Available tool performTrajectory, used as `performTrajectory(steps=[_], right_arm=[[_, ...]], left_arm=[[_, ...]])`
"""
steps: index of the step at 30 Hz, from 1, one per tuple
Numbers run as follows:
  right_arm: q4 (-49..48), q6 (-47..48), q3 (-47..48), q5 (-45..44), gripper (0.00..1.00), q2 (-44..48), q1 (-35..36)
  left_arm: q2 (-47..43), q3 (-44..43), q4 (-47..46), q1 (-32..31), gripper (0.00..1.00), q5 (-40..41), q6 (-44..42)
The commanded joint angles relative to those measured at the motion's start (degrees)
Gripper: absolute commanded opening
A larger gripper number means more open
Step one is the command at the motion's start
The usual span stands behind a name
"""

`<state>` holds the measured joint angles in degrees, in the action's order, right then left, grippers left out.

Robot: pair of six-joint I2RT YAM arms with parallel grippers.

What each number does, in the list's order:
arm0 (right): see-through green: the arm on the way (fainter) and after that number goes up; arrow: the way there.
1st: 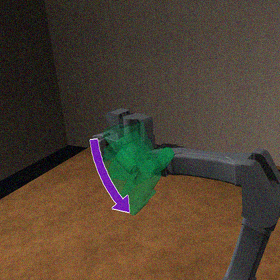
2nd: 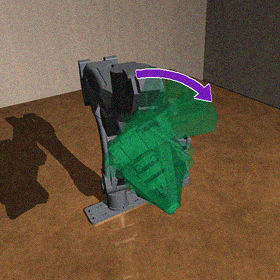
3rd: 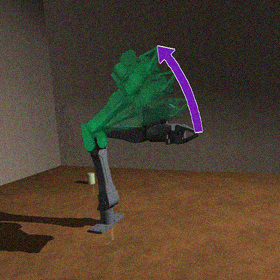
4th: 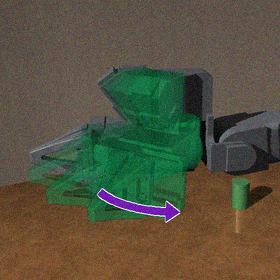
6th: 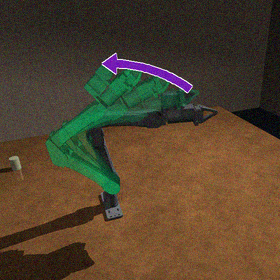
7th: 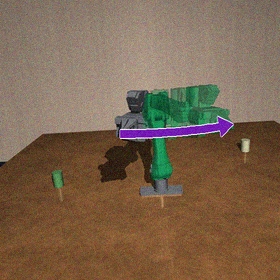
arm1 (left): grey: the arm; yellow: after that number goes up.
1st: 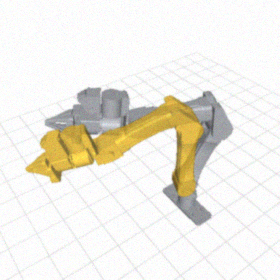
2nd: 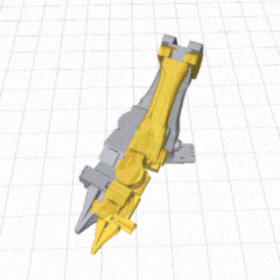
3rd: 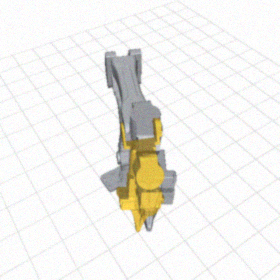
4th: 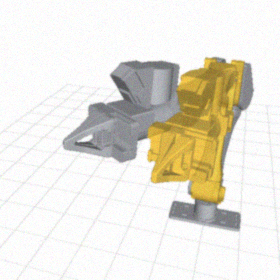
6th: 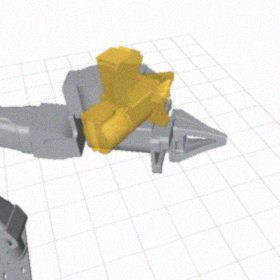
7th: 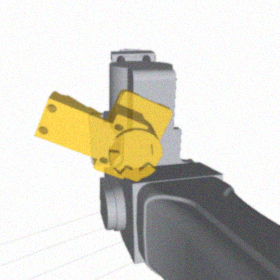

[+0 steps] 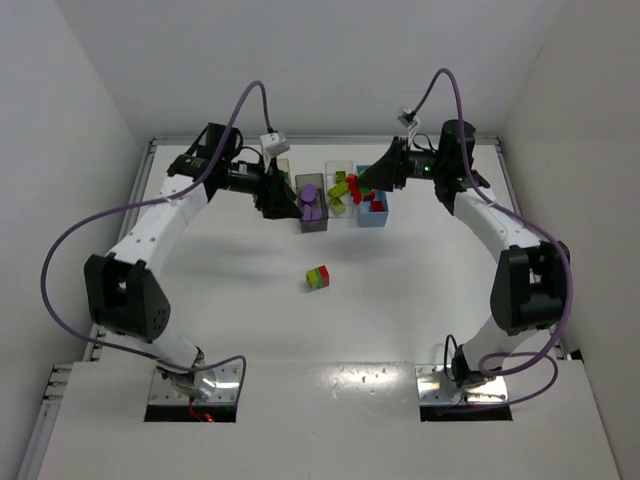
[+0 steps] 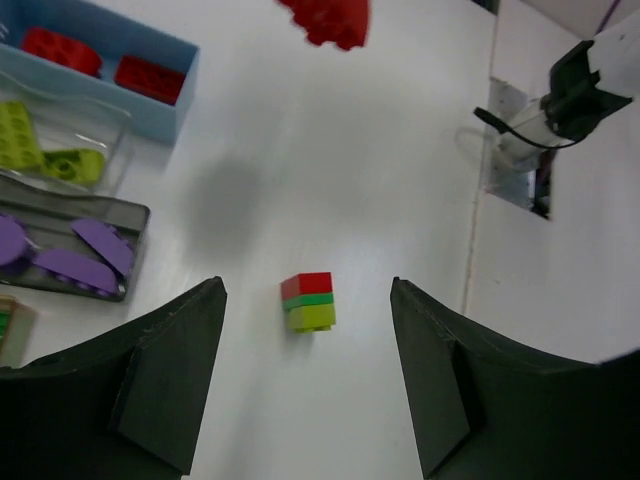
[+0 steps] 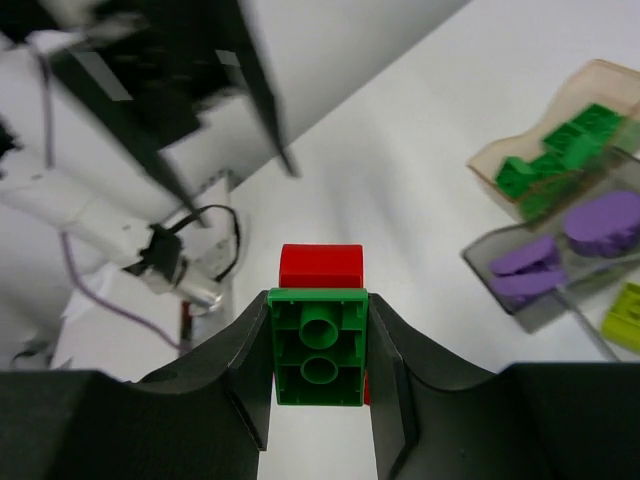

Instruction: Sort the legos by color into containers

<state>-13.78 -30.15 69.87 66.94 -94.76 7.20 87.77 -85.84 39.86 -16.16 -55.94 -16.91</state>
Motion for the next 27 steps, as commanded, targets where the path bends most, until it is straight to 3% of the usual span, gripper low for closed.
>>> performTrajectory(steps=[1,12,27], right_arm=[[-10.7,-6.5,0.1,6.8,0.07,0.5,1.4],[-11.2,-9.1,0.6,8.0,0.07,-0.5,6.9],[-11.7,-9.1,4.5,7.5,0.07,-5.3,10.5]], left_arm=[[5.3,-1.3,3.3,2.6,0.73,-15.2,1.6],[13.5,-11.6,3.3,2.0,0.73,-20.1,1.1],[14.0,-12.4,2.8,-0.3,0.73,-21.9,1.1]])
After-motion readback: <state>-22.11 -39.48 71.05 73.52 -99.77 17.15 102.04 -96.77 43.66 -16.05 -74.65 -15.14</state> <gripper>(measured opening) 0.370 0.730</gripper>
